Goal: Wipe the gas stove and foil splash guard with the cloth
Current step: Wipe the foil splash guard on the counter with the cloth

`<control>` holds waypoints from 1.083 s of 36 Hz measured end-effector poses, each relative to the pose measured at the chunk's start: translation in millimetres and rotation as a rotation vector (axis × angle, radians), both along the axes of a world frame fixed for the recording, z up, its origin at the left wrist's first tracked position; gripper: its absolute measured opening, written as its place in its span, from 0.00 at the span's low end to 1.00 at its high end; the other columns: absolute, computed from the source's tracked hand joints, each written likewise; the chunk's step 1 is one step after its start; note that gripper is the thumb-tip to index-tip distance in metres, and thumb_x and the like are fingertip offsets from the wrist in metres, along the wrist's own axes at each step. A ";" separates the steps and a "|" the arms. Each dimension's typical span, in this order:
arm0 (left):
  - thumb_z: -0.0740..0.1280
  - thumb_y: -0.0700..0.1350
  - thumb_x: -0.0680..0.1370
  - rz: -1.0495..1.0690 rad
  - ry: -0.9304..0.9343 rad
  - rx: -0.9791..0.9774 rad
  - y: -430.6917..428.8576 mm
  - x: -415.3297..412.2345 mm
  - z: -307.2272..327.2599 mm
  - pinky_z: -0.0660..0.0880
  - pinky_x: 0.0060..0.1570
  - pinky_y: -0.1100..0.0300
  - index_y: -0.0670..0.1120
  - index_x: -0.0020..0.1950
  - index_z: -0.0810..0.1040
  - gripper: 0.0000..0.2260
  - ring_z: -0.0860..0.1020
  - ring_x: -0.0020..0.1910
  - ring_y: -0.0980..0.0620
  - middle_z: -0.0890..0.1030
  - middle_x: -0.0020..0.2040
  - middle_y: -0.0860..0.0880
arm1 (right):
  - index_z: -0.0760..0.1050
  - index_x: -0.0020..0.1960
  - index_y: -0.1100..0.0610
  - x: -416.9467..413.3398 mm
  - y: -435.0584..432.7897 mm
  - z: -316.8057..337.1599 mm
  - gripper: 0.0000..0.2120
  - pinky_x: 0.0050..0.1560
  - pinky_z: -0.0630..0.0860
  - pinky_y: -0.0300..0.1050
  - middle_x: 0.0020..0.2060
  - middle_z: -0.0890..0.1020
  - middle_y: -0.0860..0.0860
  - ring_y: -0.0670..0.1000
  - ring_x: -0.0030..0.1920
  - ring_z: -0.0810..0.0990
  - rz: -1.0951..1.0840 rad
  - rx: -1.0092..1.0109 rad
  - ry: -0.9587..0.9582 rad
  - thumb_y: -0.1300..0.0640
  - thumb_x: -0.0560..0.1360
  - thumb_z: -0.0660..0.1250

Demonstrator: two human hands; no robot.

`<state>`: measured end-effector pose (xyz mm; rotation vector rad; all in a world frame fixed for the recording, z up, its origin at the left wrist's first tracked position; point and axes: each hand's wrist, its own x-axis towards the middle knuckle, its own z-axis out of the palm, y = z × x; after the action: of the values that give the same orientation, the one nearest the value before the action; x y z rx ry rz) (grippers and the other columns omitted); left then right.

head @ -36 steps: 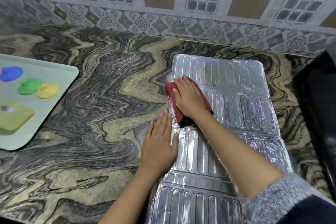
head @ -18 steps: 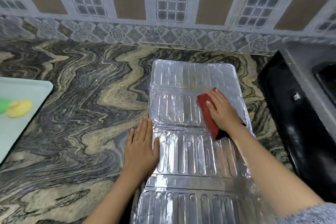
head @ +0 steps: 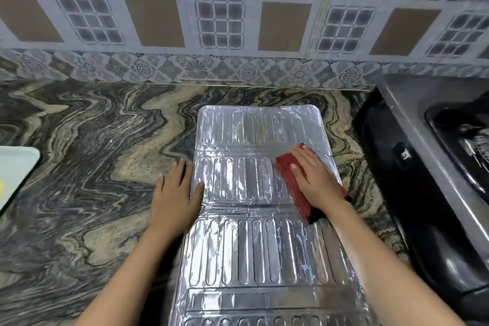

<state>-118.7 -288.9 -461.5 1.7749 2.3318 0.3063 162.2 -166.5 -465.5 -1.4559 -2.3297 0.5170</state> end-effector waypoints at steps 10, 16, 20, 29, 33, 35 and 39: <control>0.35 0.63 0.73 -0.005 0.009 -0.001 2.0 -4.5 -11.6 0.37 0.72 0.55 0.52 0.76 0.42 0.32 0.38 0.74 0.59 0.40 0.76 0.55 | 0.61 0.72 0.57 -19.0 43.9 1.5 0.21 0.74 0.49 0.47 0.73 0.63 0.52 0.51 0.75 0.55 -0.382 0.022 -0.012 0.53 0.81 0.51; 0.36 0.62 0.73 -0.006 -0.028 0.014 3.3 -3.8 -10.2 0.38 0.73 0.53 0.52 0.76 0.43 0.32 0.39 0.75 0.58 0.41 0.76 0.56 | 0.60 0.72 0.59 -63.9 59.1 -1.6 0.21 0.74 0.46 0.51 0.73 0.62 0.54 0.54 0.75 0.53 -0.579 0.021 -0.019 0.55 0.80 0.51; 0.35 0.61 0.74 -0.015 -0.021 0.003 2.0 -5.7 -10.1 0.38 0.74 0.53 0.52 0.76 0.41 0.31 0.37 0.75 0.57 0.40 0.76 0.55 | 0.59 0.73 0.59 -100.1 56.2 -1.3 0.22 0.74 0.44 0.51 0.74 0.61 0.54 0.54 0.75 0.51 -0.487 0.020 -0.058 0.54 0.81 0.50; 0.40 0.59 0.78 -0.017 -0.059 0.023 1.6 -3.8 -7.4 0.34 0.73 0.54 0.53 0.74 0.36 0.26 0.33 0.73 0.58 0.37 0.76 0.56 | 0.56 0.74 0.55 -188.3 50.1 2.1 0.23 0.75 0.45 0.50 0.75 0.58 0.51 0.52 0.76 0.50 0.031 0.027 -0.089 0.51 0.81 0.47; 0.43 0.56 0.80 0.005 -0.041 0.031 2.5 -2.6 -7.1 0.34 0.73 0.54 0.52 0.75 0.38 0.26 0.34 0.74 0.59 0.37 0.76 0.55 | 0.58 0.73 0.56 -221.6 57.3 4.9 0.22 0.75 0.48 0.50 0.74 0.61 0.52 0.52 0.75 0.52 0.259 0.040 -0.082 0.53 0.81 0.48; 0.44 0.56 0.80 0.016 -0.040 0.038 2.7 -2.5 -7.7 0.34 0.73 0.54 0.52 0.75 0.38 0.26 0.35 0.74 0.59 0.37 0.76 0.55 | 0.58 0.73 0.56 -229.5 64.5 6.7 0.21 0.75 0.49 0.50 0.74 0.62 0.51 0.52 0.75 0.53 0.302 0.033 -0.070 0.53 0.81 0.48; 0.44 0.55 0.81 0.027 -0.050 0.050 2.2 -1.5 -7.2 0.32 0.72 0.56 0.54 0.74 0.36 0.25 0.35 0.74 0.59 0.37 0.76 0.55 | 0.59 0.73 0.55 -222.6 84.1 7.1 0.21 0.74 0.52 0.49 0.73 0.62 0.51 0.51 0.75 0.54 0.284 0.033 -0.046 0.53 0.81 0.49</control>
<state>-120.2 -286.7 -468.8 1.7384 2.3349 0.4116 -60.3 -82.4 -458.3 -1.1384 -2.5851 0.5202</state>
